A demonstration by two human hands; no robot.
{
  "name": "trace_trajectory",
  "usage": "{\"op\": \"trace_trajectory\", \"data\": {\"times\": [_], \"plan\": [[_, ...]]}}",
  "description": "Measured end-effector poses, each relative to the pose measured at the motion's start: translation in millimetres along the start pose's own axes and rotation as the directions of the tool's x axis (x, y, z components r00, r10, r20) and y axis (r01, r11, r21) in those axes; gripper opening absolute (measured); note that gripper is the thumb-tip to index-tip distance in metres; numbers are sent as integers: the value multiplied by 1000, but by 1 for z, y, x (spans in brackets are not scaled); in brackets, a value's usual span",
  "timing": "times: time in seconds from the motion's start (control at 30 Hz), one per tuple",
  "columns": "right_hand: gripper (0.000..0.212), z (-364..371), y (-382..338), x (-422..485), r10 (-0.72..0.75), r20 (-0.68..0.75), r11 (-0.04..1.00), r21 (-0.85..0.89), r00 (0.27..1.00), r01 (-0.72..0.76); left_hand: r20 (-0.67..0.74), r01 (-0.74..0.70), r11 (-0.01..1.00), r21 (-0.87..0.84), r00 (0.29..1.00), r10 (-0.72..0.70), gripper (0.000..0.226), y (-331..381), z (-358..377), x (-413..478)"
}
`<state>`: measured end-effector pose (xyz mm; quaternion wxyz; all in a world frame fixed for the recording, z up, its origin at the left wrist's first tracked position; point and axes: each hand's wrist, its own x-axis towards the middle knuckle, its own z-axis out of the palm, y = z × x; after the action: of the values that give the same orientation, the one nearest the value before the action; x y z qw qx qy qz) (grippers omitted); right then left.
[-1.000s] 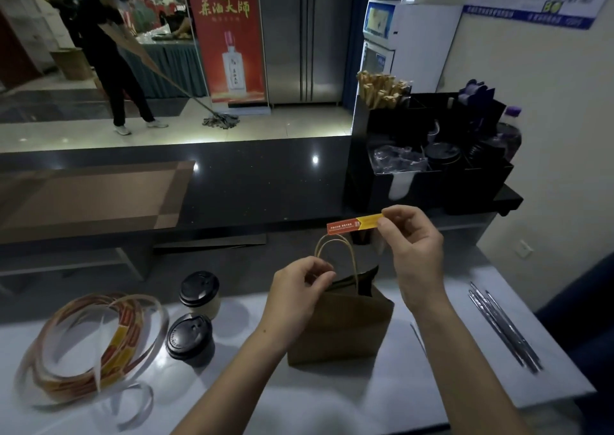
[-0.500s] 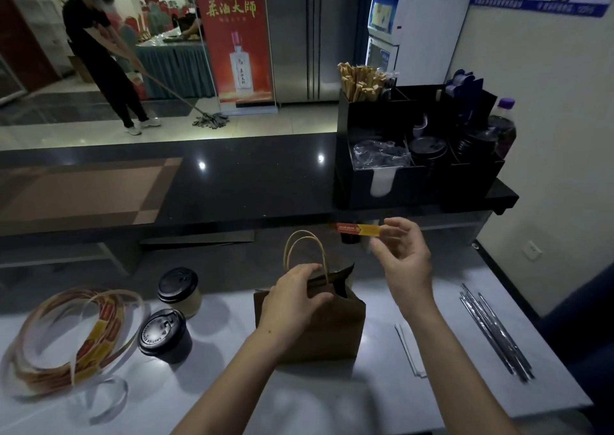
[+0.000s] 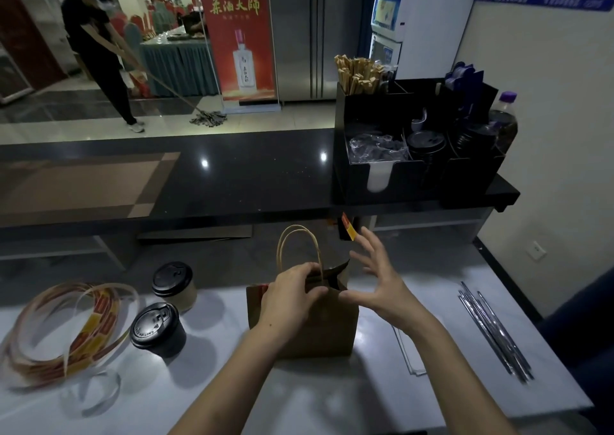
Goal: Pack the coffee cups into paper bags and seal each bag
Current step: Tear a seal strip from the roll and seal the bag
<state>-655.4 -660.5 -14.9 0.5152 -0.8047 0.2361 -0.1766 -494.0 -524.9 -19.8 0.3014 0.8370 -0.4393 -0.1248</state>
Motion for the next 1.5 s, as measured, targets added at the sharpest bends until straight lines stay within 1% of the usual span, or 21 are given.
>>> {"op": "trace_trajectory", "data": {"times": [0.1,0.17,0.37,0.47,0.53,0.67,0.87,1.13,1.23,1.33,1.43,1.5], "plan": [[121,-3,1,0,-1,36,999,-41,999,2,-3,5,1000,3,1000,-4,41,-1,3,1],[119,-3,3,0,-6,33,997,-74,999,9,-3,15,1000,-19,1000,-15,38,-2,5,1],[113,-2,9,2,-27,-40,990,-138,999,21,28,53,989,-138,998,-50,27,-3,11,0],[108,1,13,4,-27,-76,989,-149,997,16,32,61,985,-161,998,-57,19,-2,15,0],[106,3,15,5,-33,-100,988,-151,994,18,31,68,985,-157,997,-64,15,-2,18,0],[106,7,18,7,-47,-144,989,-148,988,25,29,87,987,-138,996,-83,18,-4,20,-1],[105,12,24,8,-69,-190,988,-148,979,41,-2,83,990,-116,997,-83,14,-4,20,-1],[102,13,24,7,-99,-202,984,-168,974,65,-42,65,994,-86,997,-69,15,-4,23,-5],[92,7,18,5,-121,-220,988,-125,968,95,-40,69,994,-86,997,-73,15,-5,23,-5],[78,-4,9,6,-141,-298,989,-89,944,120,-35,69,992,-101,997,-73,17,-6,23,-6],[72,-17,-3,6,-191,-363,981,-104,912,164,-40,71,992,-106,996,-76,15,-6,25,-5],[70,-24,-12,4,-205,-377,978,-108,903,177,-47,72,992,-106,996,-77,14,-6,26,-5]]}}
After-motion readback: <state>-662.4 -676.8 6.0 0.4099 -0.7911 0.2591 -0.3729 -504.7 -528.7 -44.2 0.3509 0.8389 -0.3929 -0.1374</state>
